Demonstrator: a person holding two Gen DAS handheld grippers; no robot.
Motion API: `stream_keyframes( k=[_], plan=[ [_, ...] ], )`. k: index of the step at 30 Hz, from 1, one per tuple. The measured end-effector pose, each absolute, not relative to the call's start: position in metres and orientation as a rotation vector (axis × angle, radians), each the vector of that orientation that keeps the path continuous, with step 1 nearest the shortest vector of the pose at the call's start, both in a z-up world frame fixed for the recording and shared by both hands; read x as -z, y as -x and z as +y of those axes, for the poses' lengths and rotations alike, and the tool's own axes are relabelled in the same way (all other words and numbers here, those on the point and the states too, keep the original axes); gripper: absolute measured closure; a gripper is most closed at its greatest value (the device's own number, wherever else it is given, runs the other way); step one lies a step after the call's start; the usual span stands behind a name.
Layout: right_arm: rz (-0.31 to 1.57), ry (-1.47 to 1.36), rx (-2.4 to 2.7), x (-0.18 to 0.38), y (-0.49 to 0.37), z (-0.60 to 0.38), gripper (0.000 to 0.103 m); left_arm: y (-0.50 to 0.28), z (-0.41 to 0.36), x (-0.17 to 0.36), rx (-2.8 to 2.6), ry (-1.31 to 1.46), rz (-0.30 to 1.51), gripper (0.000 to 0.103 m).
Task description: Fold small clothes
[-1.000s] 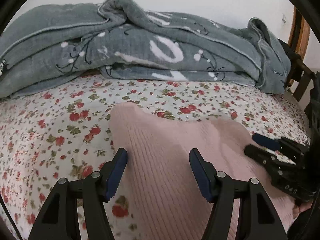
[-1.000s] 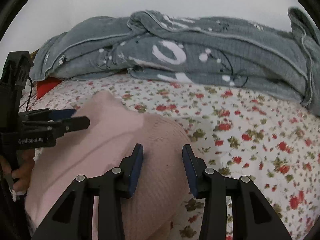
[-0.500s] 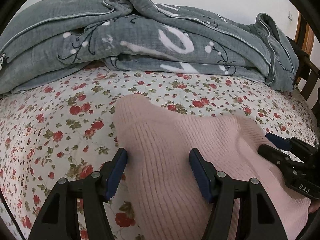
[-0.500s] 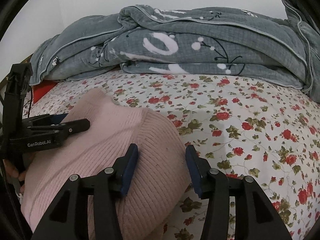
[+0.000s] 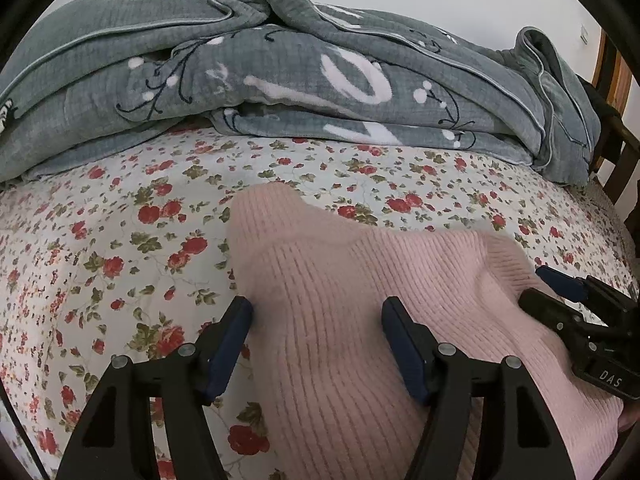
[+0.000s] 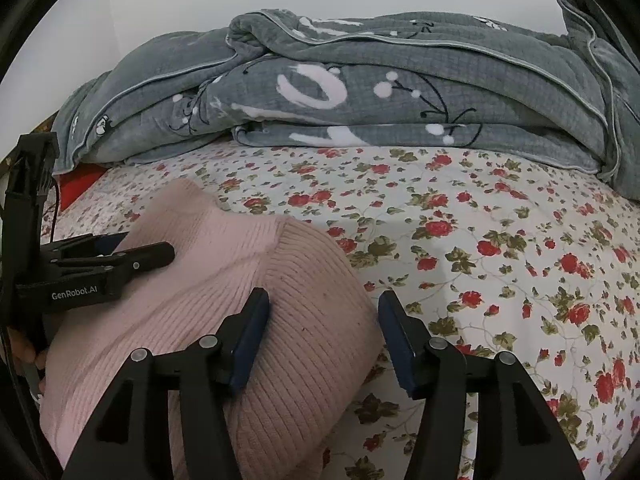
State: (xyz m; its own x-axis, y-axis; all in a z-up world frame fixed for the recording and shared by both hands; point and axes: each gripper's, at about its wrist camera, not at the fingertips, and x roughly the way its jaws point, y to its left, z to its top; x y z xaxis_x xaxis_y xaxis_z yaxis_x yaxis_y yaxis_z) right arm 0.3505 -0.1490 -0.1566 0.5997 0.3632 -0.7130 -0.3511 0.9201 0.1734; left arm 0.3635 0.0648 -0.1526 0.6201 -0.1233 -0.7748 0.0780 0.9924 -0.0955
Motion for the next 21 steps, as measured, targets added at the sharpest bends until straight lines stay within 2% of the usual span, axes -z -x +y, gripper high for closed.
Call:
stream_keyframes(
  k=[21],
  plan=[
    [0.83, -0.021, -0.4, 0.1582, -0.3516, -0.1509, 0.041, -0.3621, 0.0712, 0.1611, 0.13, 0.108, 0.888, 0.031]
  ],
)
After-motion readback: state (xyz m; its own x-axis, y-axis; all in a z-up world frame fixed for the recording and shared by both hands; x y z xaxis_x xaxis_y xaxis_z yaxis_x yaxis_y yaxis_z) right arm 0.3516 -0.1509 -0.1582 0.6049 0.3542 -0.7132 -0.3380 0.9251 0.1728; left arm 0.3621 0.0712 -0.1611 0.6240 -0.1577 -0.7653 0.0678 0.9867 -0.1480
